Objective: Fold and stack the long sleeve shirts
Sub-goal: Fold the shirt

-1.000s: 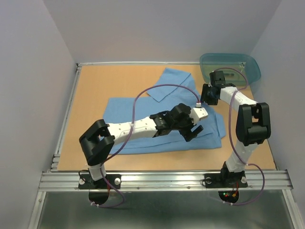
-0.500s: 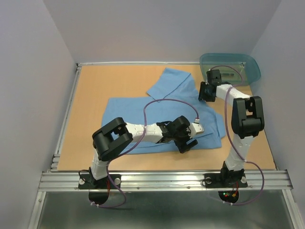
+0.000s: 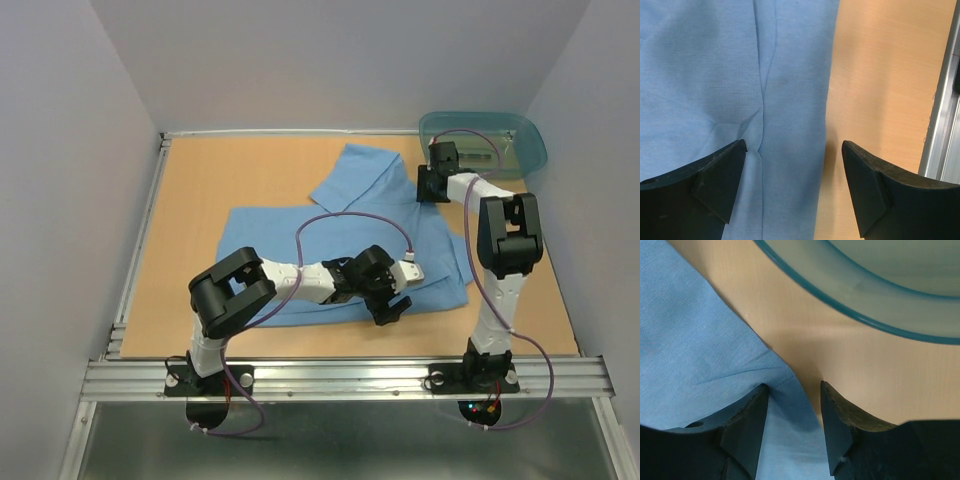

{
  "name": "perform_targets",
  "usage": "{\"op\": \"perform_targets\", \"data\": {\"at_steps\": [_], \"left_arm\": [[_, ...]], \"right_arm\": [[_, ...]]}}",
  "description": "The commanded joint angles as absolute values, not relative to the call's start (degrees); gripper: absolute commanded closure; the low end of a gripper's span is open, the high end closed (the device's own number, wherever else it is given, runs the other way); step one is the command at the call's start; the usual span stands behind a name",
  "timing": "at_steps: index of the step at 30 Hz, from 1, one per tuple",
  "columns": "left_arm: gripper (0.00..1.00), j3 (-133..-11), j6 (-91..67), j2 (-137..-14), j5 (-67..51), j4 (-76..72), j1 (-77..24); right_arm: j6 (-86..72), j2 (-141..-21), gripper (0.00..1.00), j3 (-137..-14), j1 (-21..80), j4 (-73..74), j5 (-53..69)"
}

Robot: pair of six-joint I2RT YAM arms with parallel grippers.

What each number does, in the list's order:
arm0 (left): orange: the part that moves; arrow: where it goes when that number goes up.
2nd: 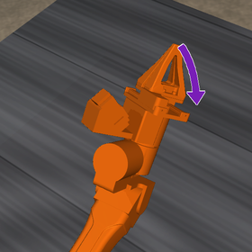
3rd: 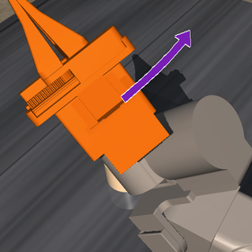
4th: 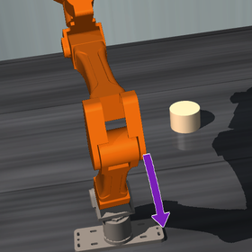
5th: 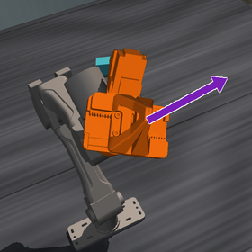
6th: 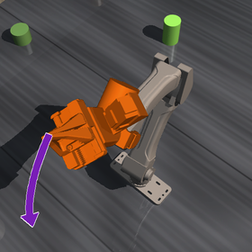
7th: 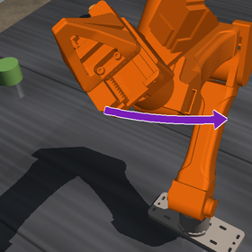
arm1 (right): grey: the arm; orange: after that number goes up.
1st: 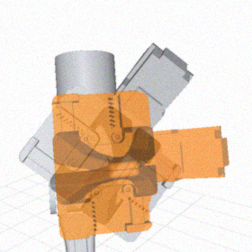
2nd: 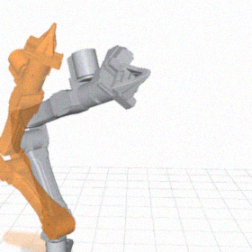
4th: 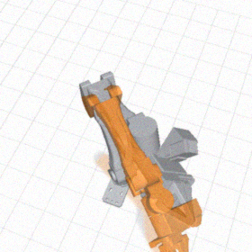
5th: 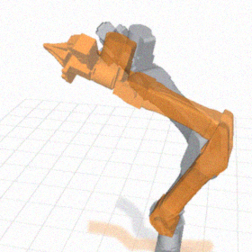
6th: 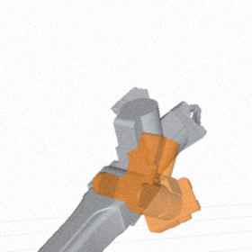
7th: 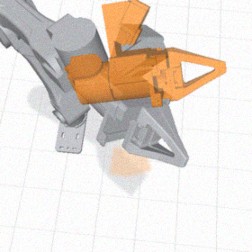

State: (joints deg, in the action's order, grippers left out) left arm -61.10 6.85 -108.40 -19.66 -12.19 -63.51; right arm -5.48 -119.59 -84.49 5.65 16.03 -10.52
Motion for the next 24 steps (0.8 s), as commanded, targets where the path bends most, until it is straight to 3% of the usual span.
{"op": "perform_targets", "data": {"at_steps": [1, 8, 13, 19, 24], "left_arm": [[0.12, -59.1, 4.0, -107.1, -21.1, -2.6, -64.2], [0.07, -73.5, 1.4, -101.4, -14.3, 6.1, -60.6], [0.06, -76.5, -3.9, -96.4, -9.3, 7.6, -55.8], [0.06, -72.3, -12.3, -90.6, 8.2, 10.4, -39.8], [0.06, -73.0, -13.5, -93.4, 11.4, 13.5, -26.0]], "right_arm": [[-3.1, -120.4, 0.48, -88.2, 5.4, 13.7, -13.4], [-2.7, -112.9, 0.48, -87.5, 5.4, 13.9, -4.1], [-2.1, -110.2, 0.48, -85.2, 4.9, 14.5, -2.4], [-3.3, -110.4, 0.51, -83.8, 2.4, 15.2, 1.9], [-3.7, -111.7, 0.54, -83.6, 2.1, 15.3, 2.6]]}}
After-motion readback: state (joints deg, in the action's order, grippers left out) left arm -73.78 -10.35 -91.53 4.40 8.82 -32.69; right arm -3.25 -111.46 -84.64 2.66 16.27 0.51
